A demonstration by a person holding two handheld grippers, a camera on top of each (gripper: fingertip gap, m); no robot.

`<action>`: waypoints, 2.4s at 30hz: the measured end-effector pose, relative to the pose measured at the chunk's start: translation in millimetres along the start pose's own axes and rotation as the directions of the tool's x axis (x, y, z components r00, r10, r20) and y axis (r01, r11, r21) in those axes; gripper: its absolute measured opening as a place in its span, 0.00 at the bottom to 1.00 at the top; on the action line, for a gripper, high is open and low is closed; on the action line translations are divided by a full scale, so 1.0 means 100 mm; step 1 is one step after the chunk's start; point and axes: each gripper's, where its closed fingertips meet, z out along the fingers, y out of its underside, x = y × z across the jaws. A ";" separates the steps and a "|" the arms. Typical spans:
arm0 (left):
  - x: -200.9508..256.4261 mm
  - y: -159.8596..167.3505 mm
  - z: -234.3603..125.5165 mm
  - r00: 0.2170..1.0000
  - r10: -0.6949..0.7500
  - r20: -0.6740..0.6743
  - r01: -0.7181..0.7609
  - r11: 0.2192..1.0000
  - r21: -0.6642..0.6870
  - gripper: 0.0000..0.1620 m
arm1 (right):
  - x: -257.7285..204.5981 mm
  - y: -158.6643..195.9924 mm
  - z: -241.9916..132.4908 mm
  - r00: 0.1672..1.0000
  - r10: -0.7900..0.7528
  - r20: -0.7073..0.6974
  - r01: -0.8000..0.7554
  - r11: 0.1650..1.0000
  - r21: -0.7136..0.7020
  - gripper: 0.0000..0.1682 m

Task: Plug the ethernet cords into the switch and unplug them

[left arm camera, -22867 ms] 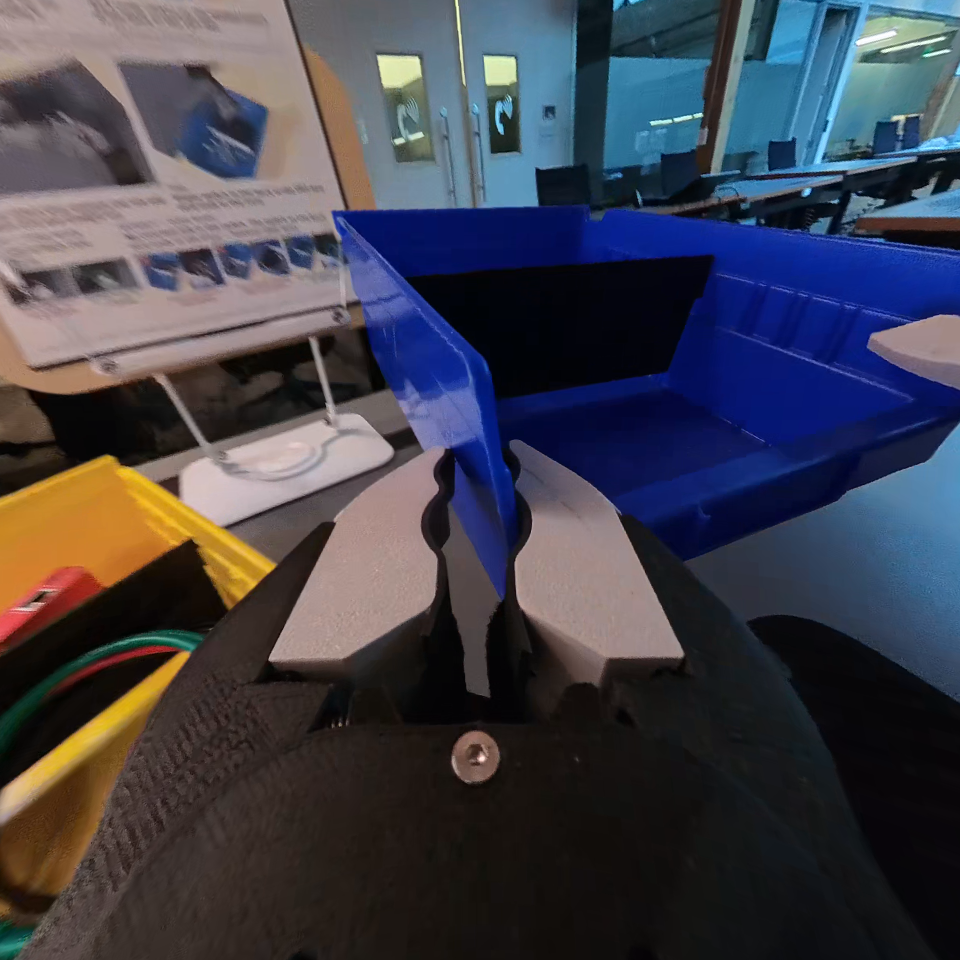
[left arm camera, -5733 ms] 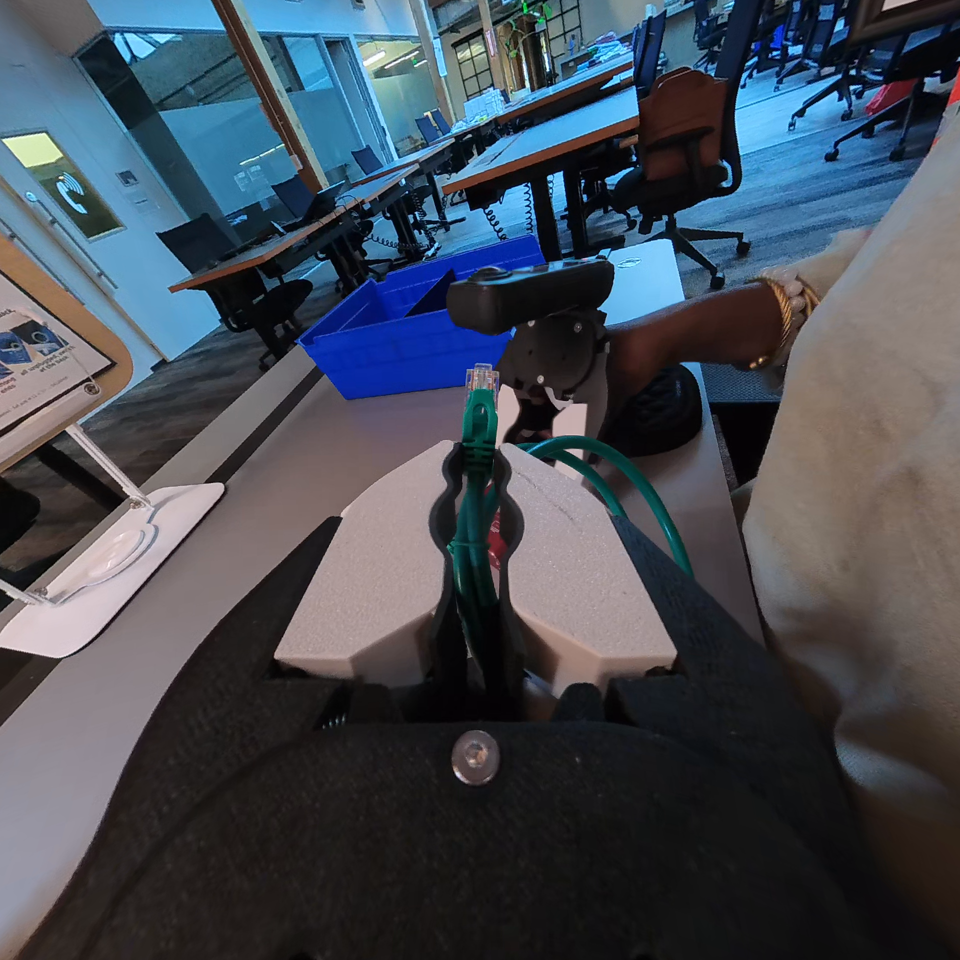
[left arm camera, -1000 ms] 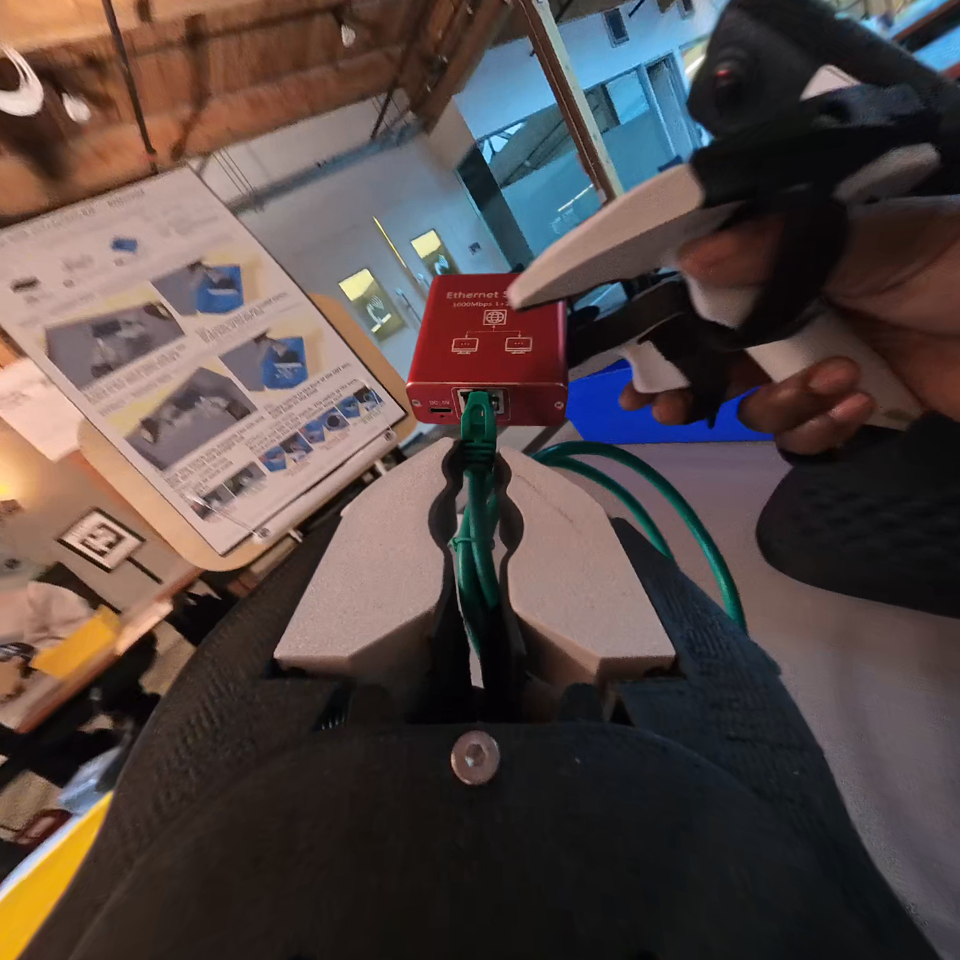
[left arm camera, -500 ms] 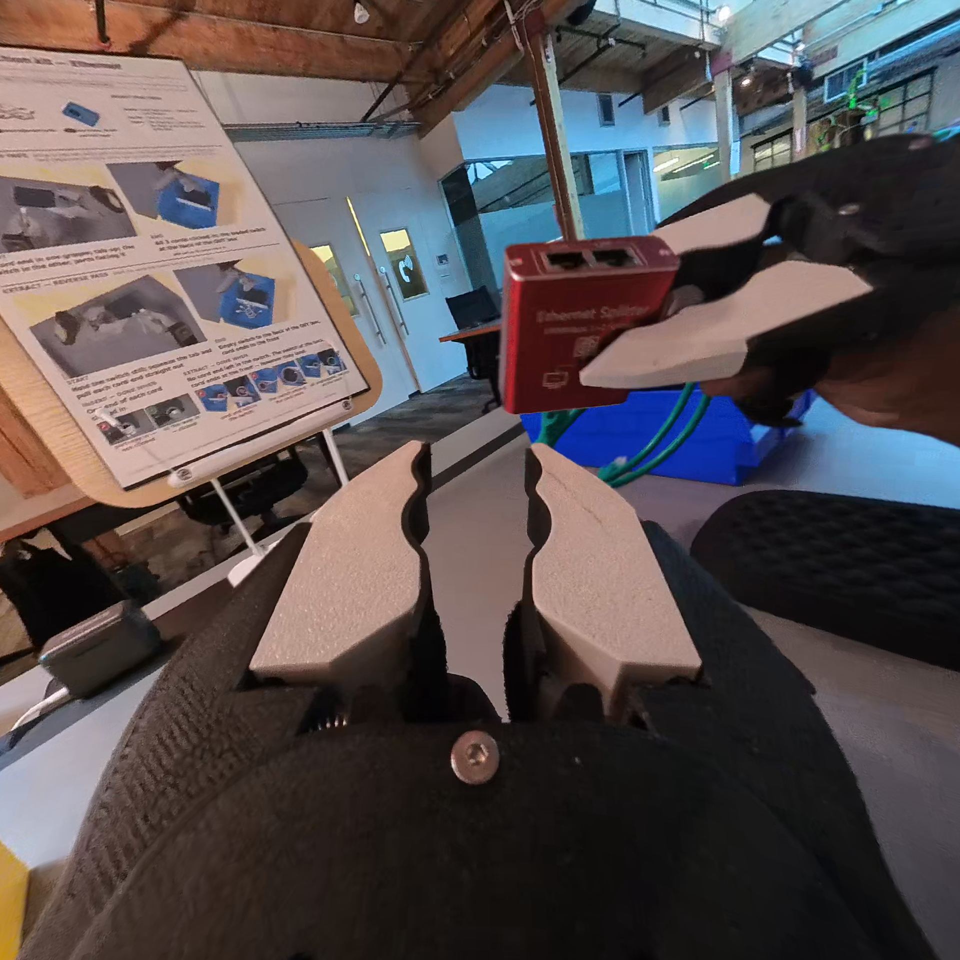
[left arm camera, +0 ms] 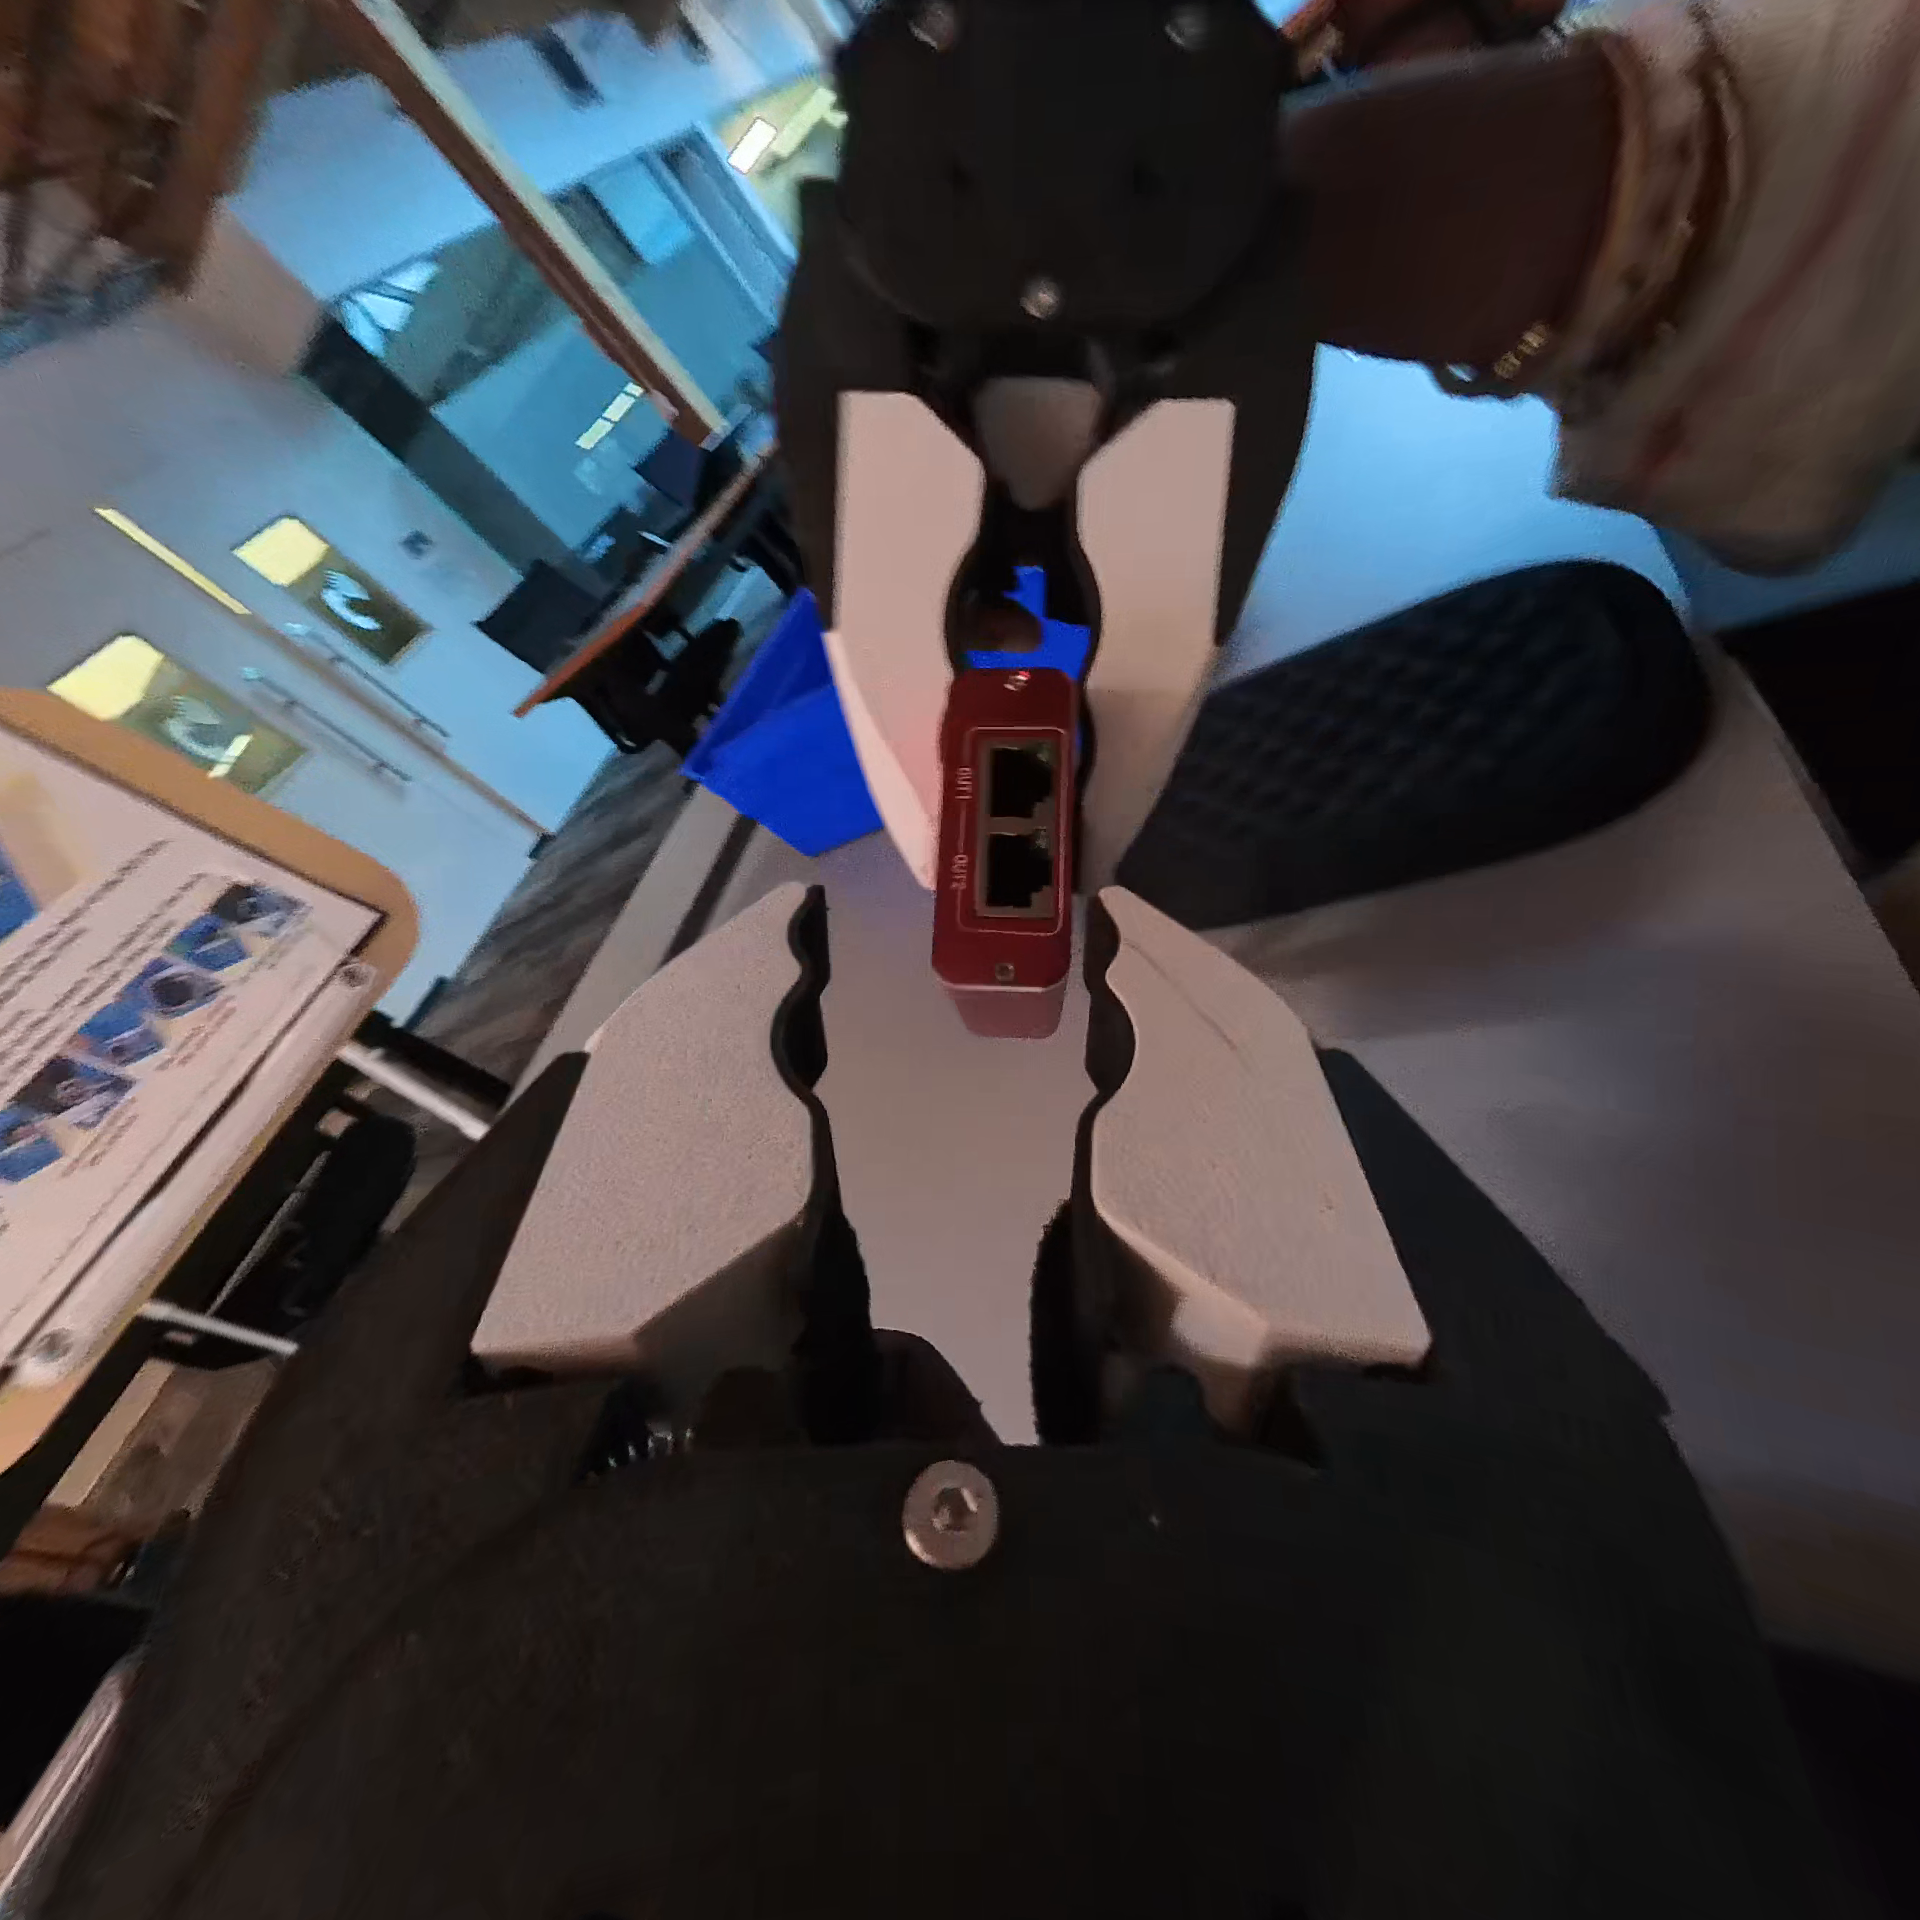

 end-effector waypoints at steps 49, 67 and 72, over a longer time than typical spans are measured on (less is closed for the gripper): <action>-1.16 0.29 -1.90 0.649 -0.486 0.585 0.480 0.858 0.181 0.35 | -0.83 0.71 0.52 0.790 0.201 0.579 -0.044 0.961 -0.273 0.42; -0.80 1.64 -3.02 0.549 -0.372 0.748 0.814 0.442 -0.378 0.26 | -0.27 0.29 0.15 0.871 0.470 0.146 -0.491 0.852 0.183 0.53; -0.68 1.87 -2.88 0.561 -0.482 0.673 0.828 0.342 -0.445 0.25 | -0.28 0.23 -0.06 0.844 0.529 0.090 -0.528 0.788 0.316 0.50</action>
